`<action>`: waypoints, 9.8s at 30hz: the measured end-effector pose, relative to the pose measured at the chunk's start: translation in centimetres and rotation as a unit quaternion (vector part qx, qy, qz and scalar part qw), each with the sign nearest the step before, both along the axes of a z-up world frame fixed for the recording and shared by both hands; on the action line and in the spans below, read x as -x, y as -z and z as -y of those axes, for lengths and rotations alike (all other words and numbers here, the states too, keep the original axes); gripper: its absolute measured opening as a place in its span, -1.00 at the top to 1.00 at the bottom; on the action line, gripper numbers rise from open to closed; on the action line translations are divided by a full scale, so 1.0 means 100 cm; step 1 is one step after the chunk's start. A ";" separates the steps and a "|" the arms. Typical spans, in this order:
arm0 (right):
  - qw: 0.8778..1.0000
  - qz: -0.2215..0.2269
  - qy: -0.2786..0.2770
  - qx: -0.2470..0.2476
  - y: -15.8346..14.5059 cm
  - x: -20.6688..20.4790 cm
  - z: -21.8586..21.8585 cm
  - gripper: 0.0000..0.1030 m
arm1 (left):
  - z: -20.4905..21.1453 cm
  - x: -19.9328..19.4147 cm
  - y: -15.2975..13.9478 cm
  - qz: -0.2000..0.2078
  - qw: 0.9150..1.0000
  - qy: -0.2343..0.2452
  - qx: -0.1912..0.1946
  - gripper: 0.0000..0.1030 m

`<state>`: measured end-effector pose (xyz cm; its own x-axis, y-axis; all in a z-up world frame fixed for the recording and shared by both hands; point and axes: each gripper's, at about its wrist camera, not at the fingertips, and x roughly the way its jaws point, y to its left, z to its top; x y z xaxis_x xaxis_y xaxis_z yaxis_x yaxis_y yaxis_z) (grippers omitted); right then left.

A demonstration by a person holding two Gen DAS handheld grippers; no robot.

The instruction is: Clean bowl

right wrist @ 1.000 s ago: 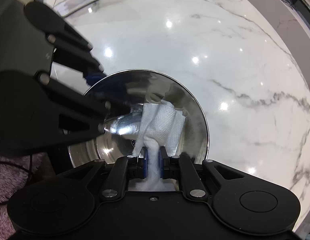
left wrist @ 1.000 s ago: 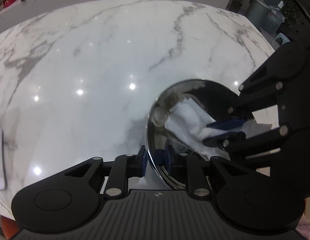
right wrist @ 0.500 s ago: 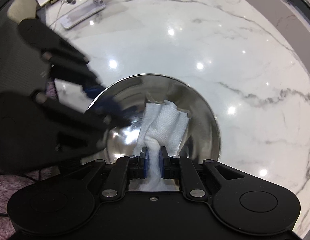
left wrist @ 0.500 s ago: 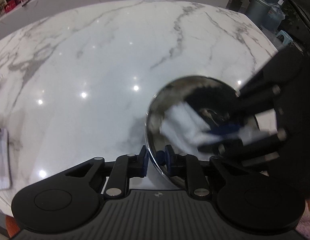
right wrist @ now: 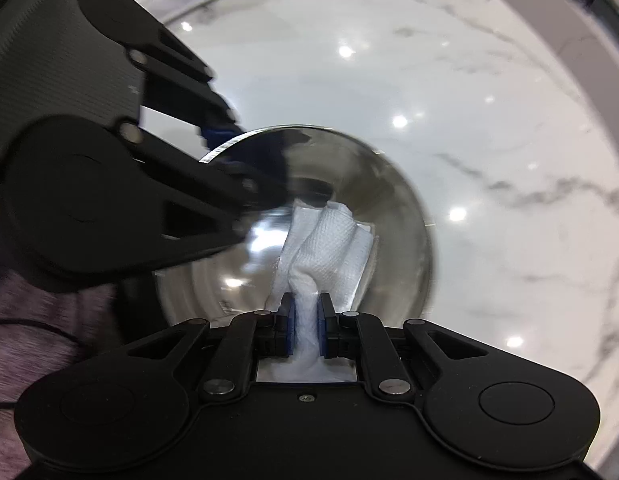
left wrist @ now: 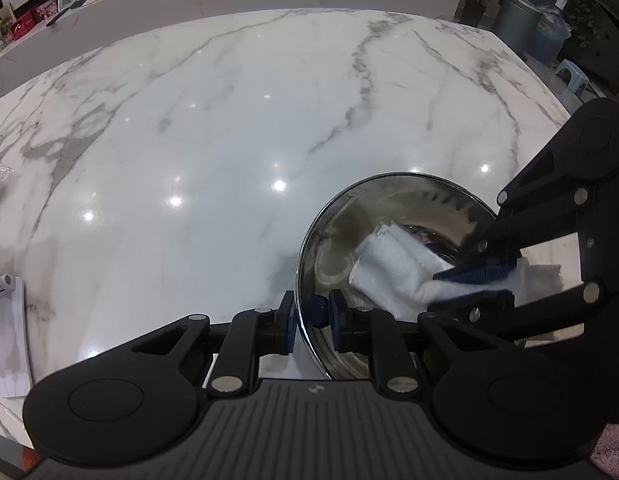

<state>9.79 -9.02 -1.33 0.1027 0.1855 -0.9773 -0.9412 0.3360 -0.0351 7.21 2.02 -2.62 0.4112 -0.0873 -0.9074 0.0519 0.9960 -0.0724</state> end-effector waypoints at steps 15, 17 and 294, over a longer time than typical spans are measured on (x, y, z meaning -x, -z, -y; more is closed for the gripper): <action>1.000 -0.009 0.022 -0.015 0.004 -0.007 0.003 0.82 | 0.004 0.010 0.003 -0.021 1.000 0.003 0.020 0.53; 0.999 -0.026 0.026 -0.021 0.005 -0.007 0.003 0.82 | 0.004 0.009 0.002 -0.015 1.000 0.002 0.016 0.60; 0.636 -0.249 0.554 -0.476 0.095 -0.006 0.165 0.82 | -0.011 0.011 0.012 0.054 0.996 -0.041 0.063 0.56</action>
